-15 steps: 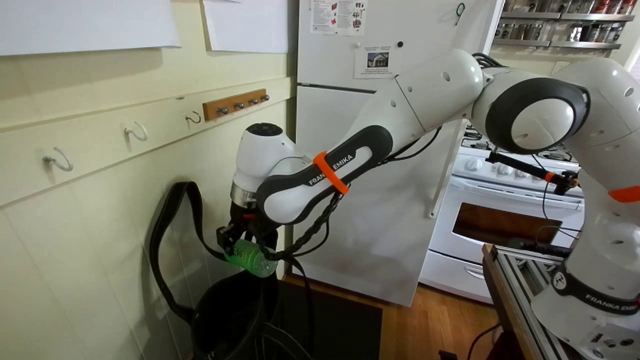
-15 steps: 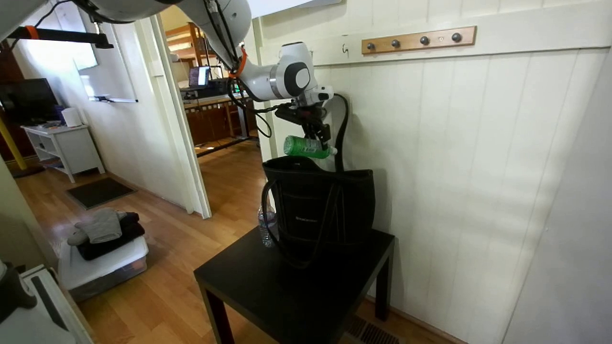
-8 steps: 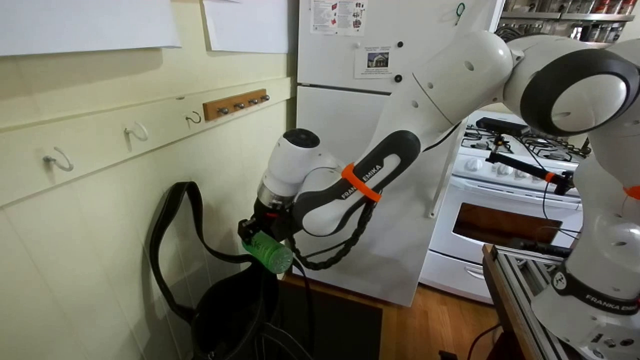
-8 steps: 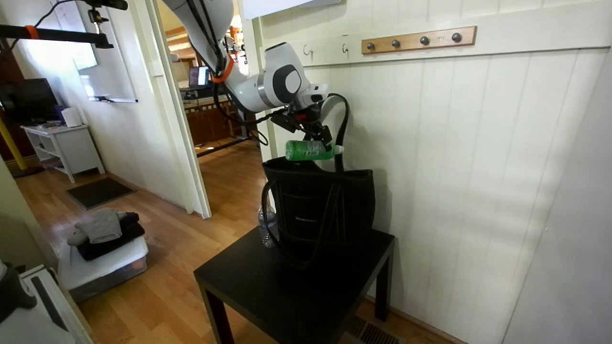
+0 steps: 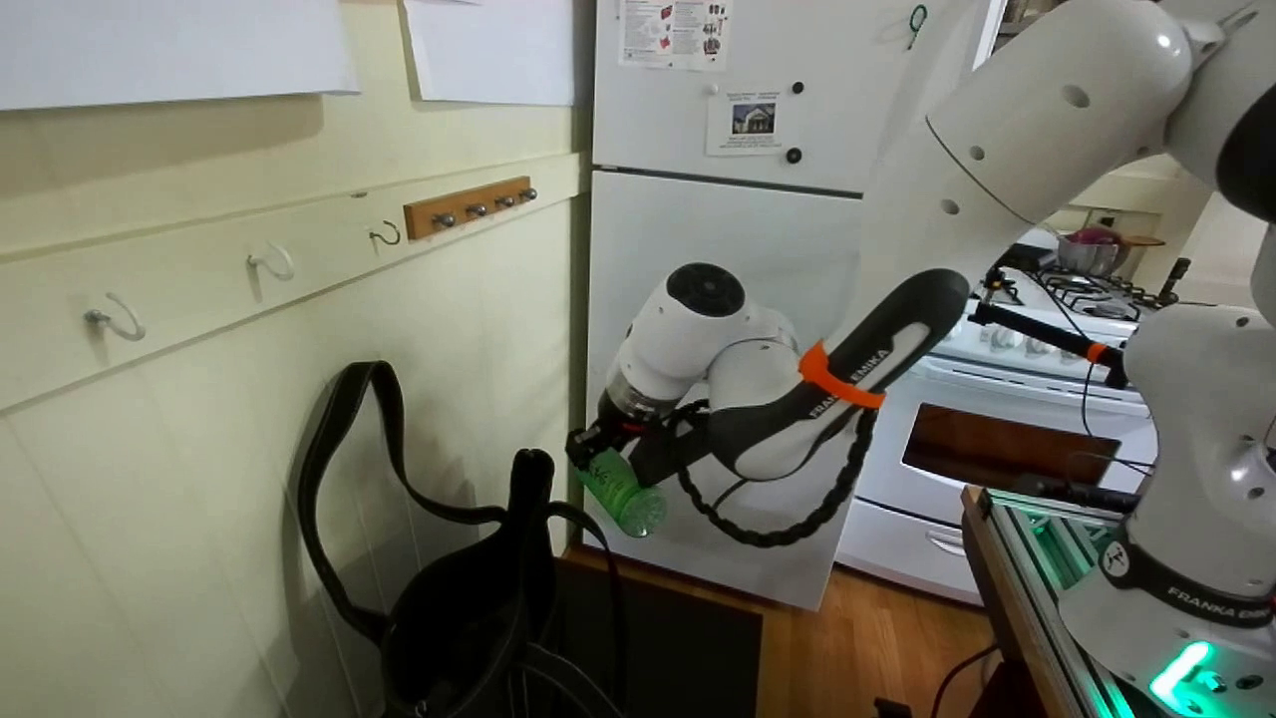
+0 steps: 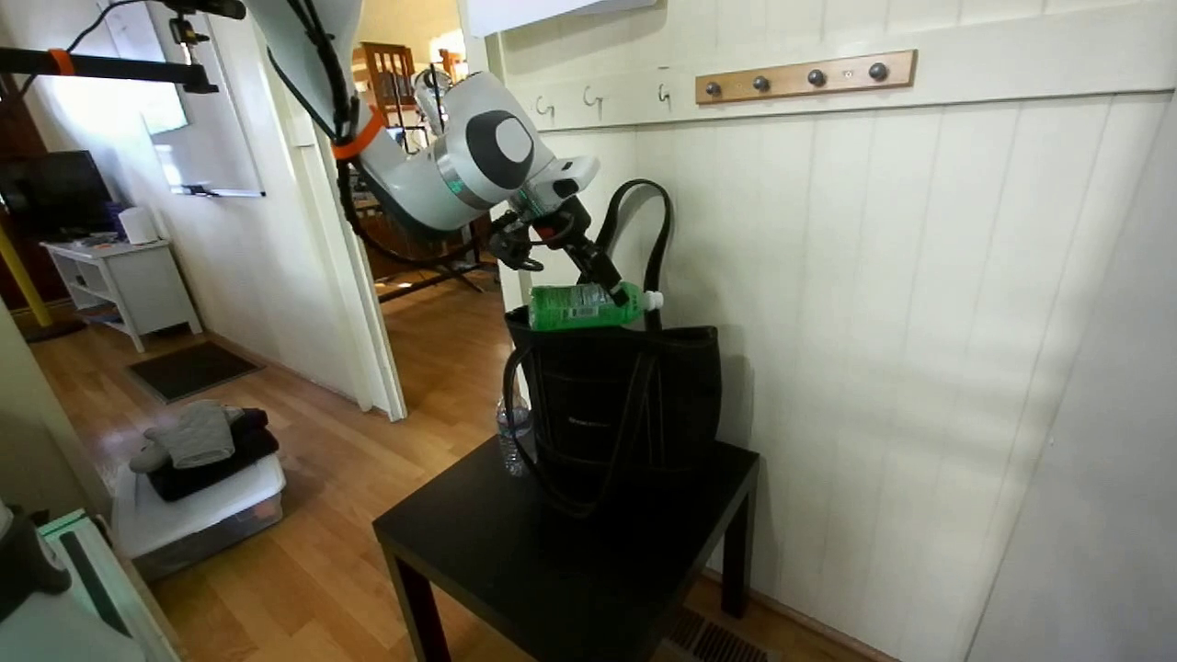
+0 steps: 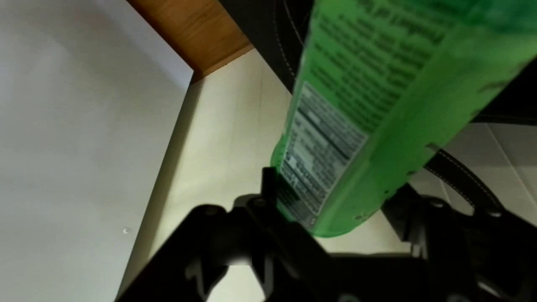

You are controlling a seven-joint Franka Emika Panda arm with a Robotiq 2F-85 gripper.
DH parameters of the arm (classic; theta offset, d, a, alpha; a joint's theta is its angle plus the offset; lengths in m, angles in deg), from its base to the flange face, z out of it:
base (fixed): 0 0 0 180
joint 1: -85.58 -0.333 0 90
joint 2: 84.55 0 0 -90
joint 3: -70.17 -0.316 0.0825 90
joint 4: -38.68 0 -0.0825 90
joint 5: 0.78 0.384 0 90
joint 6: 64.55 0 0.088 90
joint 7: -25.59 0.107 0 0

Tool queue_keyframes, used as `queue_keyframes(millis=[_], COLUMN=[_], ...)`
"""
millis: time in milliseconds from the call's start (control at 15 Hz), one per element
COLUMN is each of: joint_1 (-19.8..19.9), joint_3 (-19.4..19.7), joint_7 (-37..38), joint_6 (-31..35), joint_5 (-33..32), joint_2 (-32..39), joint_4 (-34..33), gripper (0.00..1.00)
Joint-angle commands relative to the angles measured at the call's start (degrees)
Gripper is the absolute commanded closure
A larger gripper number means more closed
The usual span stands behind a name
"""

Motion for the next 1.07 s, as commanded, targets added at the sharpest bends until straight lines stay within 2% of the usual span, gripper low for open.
queue_keyframes(millis=[0, 133, 267, 400, 600, 800, 867, 933, 1000], joint_1=[-12.78, -16.81, -17.73, -16.53, -12.48, -9.57, -11.39, -10.69, -10.61], joint_3=[12.29, 15.76, 15.99, 13.76, 9.14, 6.65, 7.18, 6.61, 6.48], joint_7=[4.62, 2.12, -1.09, -5.41, -11.17, -15.18, -17.27, -18.45, -19.26], joint_6=[6.56, 11.37, 15.94, 18.43, 18.88, 20.93, 18.02, 18.36, 18.37], joint_5=[-1.00, 2.58, 7.36, 12.68, 19.27, 24.37, 25.65, 27.03, 27.86], joint_2=[1.74, 4.48, 6.24, 7.45, 10.07, 13.82, 10.14, 10.87, 11.01], joint_4=[7.63, 9.33, 10.32, 9.91, 7.15, 3.80, 6.29, 5.65, 5.60], gripper=[0.63, 0.63, 0.63, 0.63, 0.63, 0.63, 0.63, 0.38, 0.38])
